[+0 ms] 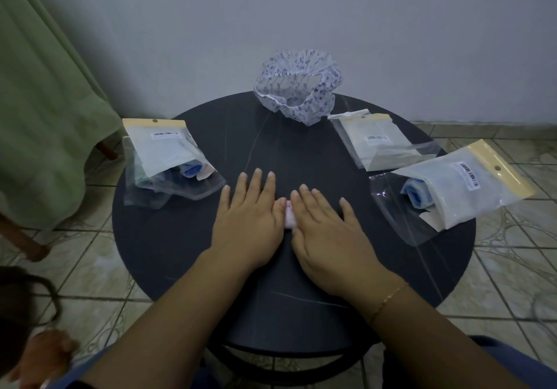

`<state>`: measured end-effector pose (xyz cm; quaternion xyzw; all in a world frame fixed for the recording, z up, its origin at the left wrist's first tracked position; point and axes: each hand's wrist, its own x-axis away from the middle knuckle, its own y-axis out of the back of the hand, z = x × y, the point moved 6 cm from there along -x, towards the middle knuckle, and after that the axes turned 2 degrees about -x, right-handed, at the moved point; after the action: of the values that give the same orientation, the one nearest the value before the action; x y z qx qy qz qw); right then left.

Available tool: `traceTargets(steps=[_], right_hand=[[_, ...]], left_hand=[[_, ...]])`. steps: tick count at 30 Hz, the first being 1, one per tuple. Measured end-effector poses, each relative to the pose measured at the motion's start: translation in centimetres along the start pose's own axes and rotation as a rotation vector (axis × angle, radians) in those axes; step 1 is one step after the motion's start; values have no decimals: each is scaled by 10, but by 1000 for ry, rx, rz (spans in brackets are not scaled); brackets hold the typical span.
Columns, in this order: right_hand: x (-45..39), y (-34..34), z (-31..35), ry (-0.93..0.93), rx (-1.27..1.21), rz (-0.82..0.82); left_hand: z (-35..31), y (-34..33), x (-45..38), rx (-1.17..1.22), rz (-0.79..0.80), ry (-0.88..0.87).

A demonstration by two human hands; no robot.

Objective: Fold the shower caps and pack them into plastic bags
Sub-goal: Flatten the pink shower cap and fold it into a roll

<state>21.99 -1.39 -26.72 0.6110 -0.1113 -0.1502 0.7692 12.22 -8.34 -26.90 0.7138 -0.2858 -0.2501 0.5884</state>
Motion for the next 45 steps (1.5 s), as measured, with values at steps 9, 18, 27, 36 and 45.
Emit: traceTargets(steps=[9,18,27,36,45], right_hand=[[0,-3,2,10,34,3],[8,-5,2,20,39,-10],[34,0,-2,-66,42,5],[46,24,-12,-203,-12,-183],[43,18,-38,-461,-797,-84]], left_hand=[[2,-3,-4,13,124,12],[10,-4,7,24,67,108],[23,-2,32,-8,45,206],[16,26,57,228,-357,276],[-29,18,73,673,-132,141]])
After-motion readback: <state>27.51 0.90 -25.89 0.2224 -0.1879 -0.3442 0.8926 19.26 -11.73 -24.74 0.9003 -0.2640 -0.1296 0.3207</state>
